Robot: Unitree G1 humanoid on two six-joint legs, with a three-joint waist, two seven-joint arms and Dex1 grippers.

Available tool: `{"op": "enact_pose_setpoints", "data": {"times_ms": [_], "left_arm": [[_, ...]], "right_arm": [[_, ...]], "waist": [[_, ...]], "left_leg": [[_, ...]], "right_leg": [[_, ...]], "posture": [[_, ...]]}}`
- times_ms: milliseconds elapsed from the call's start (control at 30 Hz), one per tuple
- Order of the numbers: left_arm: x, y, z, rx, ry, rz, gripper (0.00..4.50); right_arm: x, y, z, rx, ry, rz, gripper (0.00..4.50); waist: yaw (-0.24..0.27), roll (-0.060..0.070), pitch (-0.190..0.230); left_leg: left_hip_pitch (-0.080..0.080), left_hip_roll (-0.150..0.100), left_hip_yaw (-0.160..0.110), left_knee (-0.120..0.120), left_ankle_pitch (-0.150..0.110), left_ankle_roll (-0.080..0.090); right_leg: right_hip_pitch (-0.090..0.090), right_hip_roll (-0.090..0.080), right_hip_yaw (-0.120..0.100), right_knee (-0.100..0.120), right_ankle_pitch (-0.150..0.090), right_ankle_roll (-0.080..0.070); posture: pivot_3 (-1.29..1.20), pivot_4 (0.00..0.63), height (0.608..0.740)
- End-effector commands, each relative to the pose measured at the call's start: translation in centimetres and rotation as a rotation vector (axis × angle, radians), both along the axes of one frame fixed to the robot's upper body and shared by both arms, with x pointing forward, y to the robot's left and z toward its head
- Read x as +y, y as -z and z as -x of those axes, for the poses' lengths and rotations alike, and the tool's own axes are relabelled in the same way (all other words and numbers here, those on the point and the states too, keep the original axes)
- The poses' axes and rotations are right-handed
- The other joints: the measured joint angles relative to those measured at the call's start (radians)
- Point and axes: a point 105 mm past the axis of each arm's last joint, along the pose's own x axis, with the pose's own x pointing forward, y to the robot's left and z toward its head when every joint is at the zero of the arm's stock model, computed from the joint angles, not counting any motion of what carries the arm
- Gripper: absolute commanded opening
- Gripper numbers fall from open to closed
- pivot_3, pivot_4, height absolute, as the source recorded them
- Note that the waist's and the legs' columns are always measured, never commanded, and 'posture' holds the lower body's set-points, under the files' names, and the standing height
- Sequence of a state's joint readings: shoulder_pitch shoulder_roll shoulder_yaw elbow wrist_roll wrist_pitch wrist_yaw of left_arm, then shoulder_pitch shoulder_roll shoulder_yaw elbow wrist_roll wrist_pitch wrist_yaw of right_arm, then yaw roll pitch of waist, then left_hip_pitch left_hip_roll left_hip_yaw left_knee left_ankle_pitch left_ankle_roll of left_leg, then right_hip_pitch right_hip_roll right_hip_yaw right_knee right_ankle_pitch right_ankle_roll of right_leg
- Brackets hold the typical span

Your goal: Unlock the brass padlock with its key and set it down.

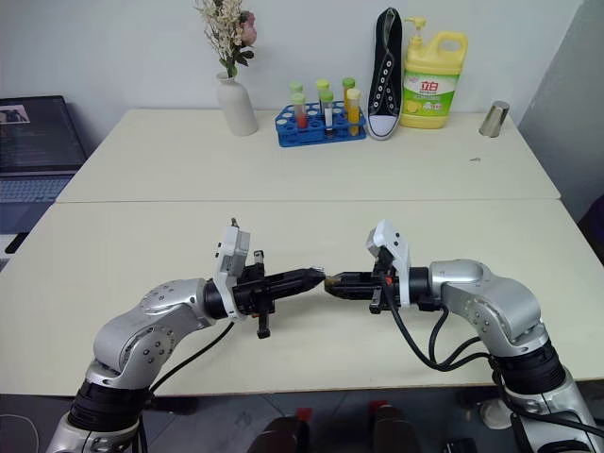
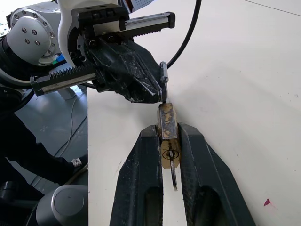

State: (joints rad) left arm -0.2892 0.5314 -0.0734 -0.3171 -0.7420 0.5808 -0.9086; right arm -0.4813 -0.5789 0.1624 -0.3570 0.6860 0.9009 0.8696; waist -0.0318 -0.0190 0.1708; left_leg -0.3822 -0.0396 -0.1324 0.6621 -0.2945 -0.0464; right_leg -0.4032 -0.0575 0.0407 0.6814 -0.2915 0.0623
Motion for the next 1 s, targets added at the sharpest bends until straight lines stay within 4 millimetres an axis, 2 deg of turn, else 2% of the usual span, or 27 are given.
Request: {"op": "enact_pose_setpoints", "data": {"times_ms": [33, 133, 300, 367, 400, 433, 533, 633, 800, 833, 1000], "left_arm": [[0.1, -1.0, 0.0, -0.049, -0.002, 0.009, 0.0], [0.1, -1.2, 0.1, -0.055, 0.0, 0.009, 0.0], [0.9, -1.3, 0.2, -0.293, -0.027, -0.14, 0.0], [2.7, -0.3, 0.5, -0.57, 0.016, -0.338, 0.37], [3.1, 0.2, 0.6, -0.645, 0.043, -0.399, 0.52], [4.0, 0.8, 0.5, -0.684, 0.046, -0.439, 0.87], [5.6, 2.3, 0.4, -0.734, 0.074, -0.516, 1.83], [5.9, 3.0, 0.5, -0.782, 0.09, -0.53, 2.75], [5.9, 3.4, 0.4, -0.79, 0.067, -0.502, 4.31], [5.9, 3.3, 0.4, -0.792, 0.059, -0.498, 4.5], [5.9, 3.8, 0.5, -0.794, 0.065, -0.502, 4.5]], "right_arm": [[0.2, -0.9, 0.5, -0.039, -0.03, -0.018, 0.14], [0.2, -0.9, 0.4, -0.04, -0.027, -0.017, 0.14], [0.0, -0.8, 0.3, -0.017, -0.015, -0.018, 0.14], [-0.2, -0.6, 0.2, 0.033, -0.009, -0.02, 0.14], [-0.3, -0.6, 0.2, 0.047, -0.007, -0.019, 0.14], [-0.3, -0.5, 0.1, 0.071, 0.001, -0.02, 0.14], [-0.2, 0.1, -0.2, 0.12, 0.009, -0.002, 0.14], [0.0, 1.3, -0.6, 0.17, 0.004, 0.059, 0.14], [0.9, 2.5, -2.3, 0.215, 0.032, 0.1, 0.14], [1.0, 2.8, -2.6, 0.216, 0.038, 0.11, 0.14], [2.2, 5.3, -5.1, 0.234, 0.107, 0.187, 0.14]], "waist": [[0.0, 0.0, 0.0], [0.0, 0.0, 0.0], [0.0, 0.0, 0.0], [-0.002, 0.0, 0.0], [-0.002, 0.0, 0.0], [0.0, 0.001, 0.0], [0.003, 0.001, 0.0], [0.002, 0.001, 0.0], [0.0, 0.001, 0.0], [-0.001, 0.001, 0.0], [-0.005, 0.001, 0.0]], "left_leg": [[0.0, 0.0, 0.0, 0.0, 0.0, 0.0], [0.0, 0.0, 0.0, 0.0, 0.0, 0.0], [0.0, 0.0, 0.0, 0.0, 0.0, 0.0], [0.0, 0.0, 0.001, 0.0, 0.0, -0.001], [0.0, 0.0, 0.001, -0.001, 0.001, -0.002], [0.0, -0.001, 0.002, -0.002, 0.001, -0.002], [0.0, 0.0, 0.001, -0.001, 0.001, -0.002], [0.0, 0.0, 0.001, -0.001, -0.001, 0.002], [0.0, 0.0, 0.001, -0.001, -0.001, 0.002], [0.0, 0.0, 0.001, -0.001, -0.001, 0.002], [0.0, -0.001, 0.001, -0.001, -0.001, 0.002]], "right_leg": [[0.0, 0.0, 0.0, 0.0, 0.0, 0.0], [0.0, 0.0, 0.0, 0.0, 0.0, 0.0], [0.0, 0.0, 0.0, 0.0, 0.0, 0.0], [0.0, 0.0, 0.0, 0.0, 0.0, 0.0], [0.0, 0.0, 0.0, -0.001, 0.001, -0.001], [-0.001, 0.001, 0.0, -0.002, 0.002, -0.004], [-0.001, 0.001, 0.0, -0.002, 0.002, -0.004], [-0.001, 0.0, 0.0, -0.002, 0.002, -0.004], [-0.001, 0.0, 0.0, -0.001, 0.002, -0.004], [-0.001, 0.0, 0.0, -0.001, 0.002, -0.004], [-0.001, 0.001, 0.0, 0.0, 0.002, -0.004]], "posture": [[0.0, 0.15, 0.74], [0.0, 0.15, 0.74], [0.0, 0.15, 0.74], [0.0, 0.15, 0.74], [0.0, 0.15, 0.74], [0.0, 0.15, 0.74], [0.0, 0.15, 0.74], [0.0, 0.15, 0.74], [0.0, 0.15, 0.74], [0.0, 0.15, 0.74], [0.0, 0.15, 0.74]]}}
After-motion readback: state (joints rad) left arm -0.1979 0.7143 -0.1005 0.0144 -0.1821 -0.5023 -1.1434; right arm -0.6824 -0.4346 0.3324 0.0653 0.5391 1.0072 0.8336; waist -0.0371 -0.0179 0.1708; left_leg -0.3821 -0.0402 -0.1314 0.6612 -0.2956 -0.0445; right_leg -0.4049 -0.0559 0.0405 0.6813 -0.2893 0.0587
